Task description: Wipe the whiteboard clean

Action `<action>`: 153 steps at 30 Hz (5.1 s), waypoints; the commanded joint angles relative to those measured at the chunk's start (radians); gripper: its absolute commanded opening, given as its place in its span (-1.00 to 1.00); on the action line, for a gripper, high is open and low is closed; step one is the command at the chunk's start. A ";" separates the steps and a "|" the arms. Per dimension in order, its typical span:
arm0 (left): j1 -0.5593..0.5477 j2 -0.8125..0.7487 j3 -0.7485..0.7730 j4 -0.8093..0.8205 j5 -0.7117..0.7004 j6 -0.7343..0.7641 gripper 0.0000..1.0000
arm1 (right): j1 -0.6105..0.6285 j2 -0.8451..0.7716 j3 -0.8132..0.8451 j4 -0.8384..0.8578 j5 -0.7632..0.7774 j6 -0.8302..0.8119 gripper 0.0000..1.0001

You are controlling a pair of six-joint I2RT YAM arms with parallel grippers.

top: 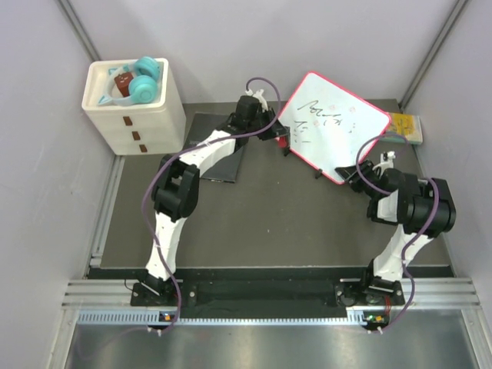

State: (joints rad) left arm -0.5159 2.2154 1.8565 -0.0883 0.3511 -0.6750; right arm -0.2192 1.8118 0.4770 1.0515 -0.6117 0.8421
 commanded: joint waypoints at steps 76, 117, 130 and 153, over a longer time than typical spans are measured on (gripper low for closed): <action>-0.098 0.389 0.437 -0.045 0.010 0.663 -1.00 | 0.454 -0.569 -0.400 -0.518 0.509 -0.005 -1.00; -0.053 0.503 0.519 0.238 0.202 0.355 -1.00 | 0.457 -0.539 -0.385 -0.496 0.472 -0.038 -1.00; -0.068 0.573 0.632 0.430 0.175 0.305 -1.00 | 0.457 -0.532 -0.385 -0.493 0.455 -0.046 -1.00; -0.016 0.494 0.414 0.401 0.127 0.221 -1.00 | 0.457 -0.534 -0.385 -0.486 0.454 -0.047 -1.00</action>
State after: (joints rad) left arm -0.5823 2.7445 2.3589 0.4210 0.4725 -0.4297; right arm 0.2089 1.2404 0.1253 0.8005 -0.0982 0.8825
